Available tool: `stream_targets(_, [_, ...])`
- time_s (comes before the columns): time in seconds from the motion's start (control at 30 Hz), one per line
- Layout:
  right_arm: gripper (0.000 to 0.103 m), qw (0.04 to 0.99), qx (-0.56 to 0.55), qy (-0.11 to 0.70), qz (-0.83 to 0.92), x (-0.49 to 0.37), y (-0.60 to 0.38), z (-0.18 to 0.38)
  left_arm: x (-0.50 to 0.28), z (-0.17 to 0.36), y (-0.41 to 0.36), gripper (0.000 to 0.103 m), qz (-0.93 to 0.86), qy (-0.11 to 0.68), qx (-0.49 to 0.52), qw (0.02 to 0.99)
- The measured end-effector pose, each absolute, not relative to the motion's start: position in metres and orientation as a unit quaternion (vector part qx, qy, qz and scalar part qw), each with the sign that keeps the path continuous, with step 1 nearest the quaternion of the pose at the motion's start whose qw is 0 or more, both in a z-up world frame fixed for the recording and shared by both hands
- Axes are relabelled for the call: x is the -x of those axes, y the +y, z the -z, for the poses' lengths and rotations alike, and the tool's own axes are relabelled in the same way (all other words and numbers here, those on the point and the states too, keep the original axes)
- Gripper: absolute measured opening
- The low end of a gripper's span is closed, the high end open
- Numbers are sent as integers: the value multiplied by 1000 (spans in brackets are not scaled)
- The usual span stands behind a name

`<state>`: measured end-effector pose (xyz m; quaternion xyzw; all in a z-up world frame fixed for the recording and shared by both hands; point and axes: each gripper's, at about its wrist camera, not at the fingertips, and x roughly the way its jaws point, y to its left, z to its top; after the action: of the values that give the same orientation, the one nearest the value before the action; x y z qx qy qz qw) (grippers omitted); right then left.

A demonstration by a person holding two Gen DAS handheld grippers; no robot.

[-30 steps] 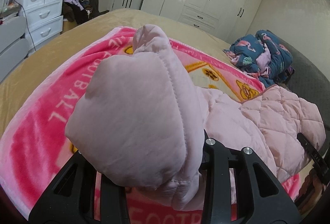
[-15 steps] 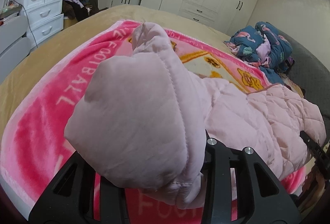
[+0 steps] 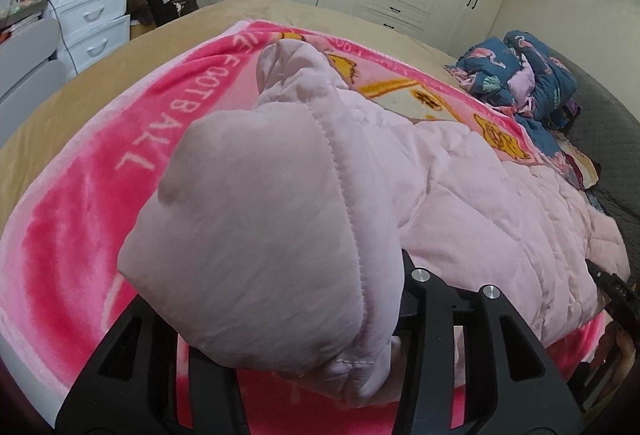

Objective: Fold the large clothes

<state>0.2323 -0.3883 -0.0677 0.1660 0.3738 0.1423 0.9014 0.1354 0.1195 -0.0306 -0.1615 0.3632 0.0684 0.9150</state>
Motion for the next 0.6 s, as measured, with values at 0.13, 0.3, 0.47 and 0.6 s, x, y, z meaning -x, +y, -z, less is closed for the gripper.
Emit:
stream_targets(0.13, [47,886,-199,400,-123,-236,-395,85,-136,36,122,40,-70,367,165,913])
stream_targets(0.3, [59,871,-222,428,-99,-237,-398,103,-136,38,122,41,-72,369,165,912])
stream_targets(0.47, [80,861,-236,443,-85,-236,-402,106,-135,41,124,42,-72,371,166,911])
stream_targets(0.6, [89,869,-209,444,-66,-227,-399,96,-133,42,125,44,-71,372,170,910])
